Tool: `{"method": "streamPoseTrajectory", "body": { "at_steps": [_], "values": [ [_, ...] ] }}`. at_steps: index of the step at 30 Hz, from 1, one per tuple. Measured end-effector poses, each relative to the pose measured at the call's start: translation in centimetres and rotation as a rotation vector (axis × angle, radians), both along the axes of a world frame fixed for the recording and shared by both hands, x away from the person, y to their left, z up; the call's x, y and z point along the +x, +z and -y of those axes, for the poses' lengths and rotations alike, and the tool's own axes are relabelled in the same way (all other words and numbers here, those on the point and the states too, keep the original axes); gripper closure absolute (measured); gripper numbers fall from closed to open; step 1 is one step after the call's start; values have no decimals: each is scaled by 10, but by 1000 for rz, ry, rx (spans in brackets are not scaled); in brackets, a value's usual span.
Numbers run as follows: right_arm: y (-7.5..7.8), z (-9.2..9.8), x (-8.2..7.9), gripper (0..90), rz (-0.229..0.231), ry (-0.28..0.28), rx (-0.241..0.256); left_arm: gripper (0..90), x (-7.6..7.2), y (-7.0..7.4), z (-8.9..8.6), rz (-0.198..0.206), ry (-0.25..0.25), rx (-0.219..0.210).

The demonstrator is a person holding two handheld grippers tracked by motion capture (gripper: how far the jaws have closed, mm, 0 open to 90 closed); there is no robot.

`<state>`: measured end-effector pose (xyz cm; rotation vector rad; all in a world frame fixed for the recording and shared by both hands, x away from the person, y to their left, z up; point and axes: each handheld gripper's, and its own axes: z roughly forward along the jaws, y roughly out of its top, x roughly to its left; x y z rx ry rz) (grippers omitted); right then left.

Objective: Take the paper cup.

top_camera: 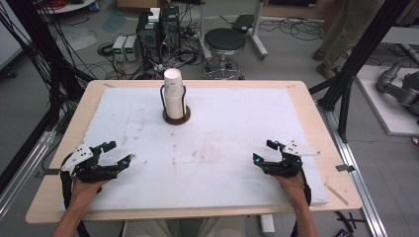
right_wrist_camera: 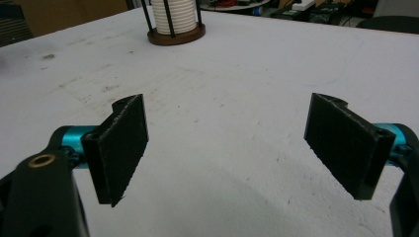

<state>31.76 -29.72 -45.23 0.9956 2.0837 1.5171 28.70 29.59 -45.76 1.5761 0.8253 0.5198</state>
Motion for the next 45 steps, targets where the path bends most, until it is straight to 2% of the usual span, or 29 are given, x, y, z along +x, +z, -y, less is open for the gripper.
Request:
{"method": "streamPoseTrajectory", "body": {
  "at_steps": [6,8,13,16,25,32,40,45],
  "values": [
    [0,0,-1,172,4,2,-4,137,0,0,0,5,10,2],
    [0,0,-1,173,3,3,-1,136,1,0,0,-7,23,0],
    [0,0,0,172,3,7,-5,131,1,2,0,-11,17,4],
    [0,0,0,173,-3,7,-4,126,2,6,-1,-3,13,-7],
    [0,-1,0,173,-5,7,-6,101,8,21,-8,9,4,3],
    [0,-1,0,173,-11,4,-8,84,22,43,-8,14,-41,33],
    [0,-1,1,173,-6,5,-9,72,52,78,-5,20,-86,67],
    [0,-1,1,173,-15,7,-8,72,69,96,-4,26,-93,57]
  ]
}}
